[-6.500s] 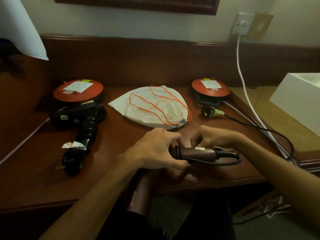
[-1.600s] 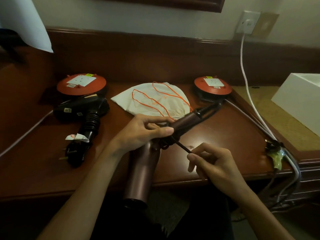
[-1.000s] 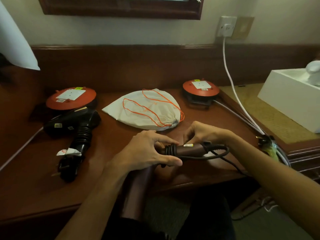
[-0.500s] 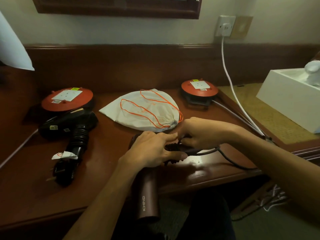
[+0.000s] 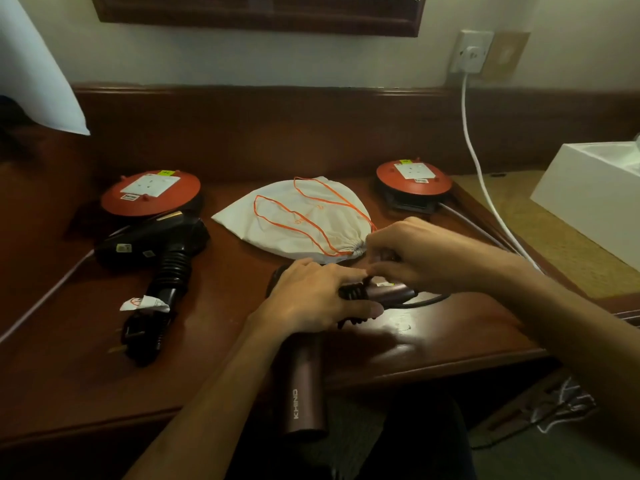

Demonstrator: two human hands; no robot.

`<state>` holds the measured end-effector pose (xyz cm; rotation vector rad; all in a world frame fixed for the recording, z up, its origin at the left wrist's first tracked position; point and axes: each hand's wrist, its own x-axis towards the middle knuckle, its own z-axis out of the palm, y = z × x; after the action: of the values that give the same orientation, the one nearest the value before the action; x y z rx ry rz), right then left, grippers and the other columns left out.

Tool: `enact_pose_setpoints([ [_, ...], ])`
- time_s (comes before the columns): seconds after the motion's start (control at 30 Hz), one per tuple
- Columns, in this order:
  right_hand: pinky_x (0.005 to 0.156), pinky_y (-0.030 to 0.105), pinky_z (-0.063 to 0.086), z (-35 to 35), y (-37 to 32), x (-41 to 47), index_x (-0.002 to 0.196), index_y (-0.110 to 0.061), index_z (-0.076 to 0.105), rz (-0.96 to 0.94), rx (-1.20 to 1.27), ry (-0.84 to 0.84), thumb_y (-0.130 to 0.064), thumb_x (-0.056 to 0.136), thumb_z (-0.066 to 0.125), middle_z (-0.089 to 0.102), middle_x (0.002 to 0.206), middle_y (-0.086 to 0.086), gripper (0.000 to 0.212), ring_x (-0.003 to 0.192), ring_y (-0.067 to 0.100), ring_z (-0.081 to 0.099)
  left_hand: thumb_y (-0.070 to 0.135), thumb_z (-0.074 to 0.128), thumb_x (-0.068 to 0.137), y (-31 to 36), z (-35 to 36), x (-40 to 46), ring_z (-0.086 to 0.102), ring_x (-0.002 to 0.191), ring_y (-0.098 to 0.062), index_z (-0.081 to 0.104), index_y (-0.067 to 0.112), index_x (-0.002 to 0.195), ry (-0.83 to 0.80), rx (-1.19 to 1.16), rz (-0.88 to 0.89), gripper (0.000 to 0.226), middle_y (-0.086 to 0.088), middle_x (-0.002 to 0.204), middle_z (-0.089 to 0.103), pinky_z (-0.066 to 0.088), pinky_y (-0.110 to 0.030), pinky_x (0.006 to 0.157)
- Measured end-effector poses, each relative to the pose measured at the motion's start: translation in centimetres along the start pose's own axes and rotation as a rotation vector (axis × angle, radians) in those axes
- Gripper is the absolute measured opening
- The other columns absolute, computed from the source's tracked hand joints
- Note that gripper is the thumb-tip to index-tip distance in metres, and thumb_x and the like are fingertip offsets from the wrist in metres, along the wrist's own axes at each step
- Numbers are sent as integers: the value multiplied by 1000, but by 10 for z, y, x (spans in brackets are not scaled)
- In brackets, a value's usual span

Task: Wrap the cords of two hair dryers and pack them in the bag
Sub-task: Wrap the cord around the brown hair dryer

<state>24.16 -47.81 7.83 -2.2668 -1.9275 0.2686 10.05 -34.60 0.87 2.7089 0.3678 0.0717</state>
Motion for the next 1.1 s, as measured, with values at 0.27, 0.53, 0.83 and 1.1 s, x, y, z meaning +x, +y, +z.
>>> enact_pose_setpoints([
  [0.27, 55, 32, 53, 12, 10, -31, 104, -26, 76, 78, 373, 128, -20, 99, 63, 68, 70, -2, 15, 59, 12, 62, 78, 63, 80, -27, -4, -7, 73, 85, -7, 61, 52, 133, 116, -372, -59, 59, 13, 96, 78, 58, -44, 86],
  [0.53, 48, 38, 50, 91, -10, -33, 105, -16, 72, 100, 746, 441, -19, 103, 56, 69, 80, 17, 16, 51, 29, 65, 48, 74, 86, -34, -10, -13, 78, 81, -16, 73, 34, 123, 145, -740, -66, 39, 3, 92, 80, 57, -34, 78],
  [0.83, 57, 21, 46, 118, -27, -26, 115, -27, 68, 124, 694, 574, -30, 105, 46, 67, 65, -14, 24, 56, 0, 61, 70, 74, 75, -44, -3, -12, 78, 91, -21, 71, 38, 126, 171, -799, -84, 60, -1, 104, 79, 58, -53, 94],
  [1.1, 82, 28, 55, 128, -35, -24, 125, -10, 64, 81, 335, 576, -26, 107, 45, 58, 135, 1, 31, 104, 10, 61, 77, 73, 71, -38, 1, -17, 75, 96, -29, 73, 45, 114, 251, -799, -127, 54, 1, 104, 78, 56, -60, 95],
])
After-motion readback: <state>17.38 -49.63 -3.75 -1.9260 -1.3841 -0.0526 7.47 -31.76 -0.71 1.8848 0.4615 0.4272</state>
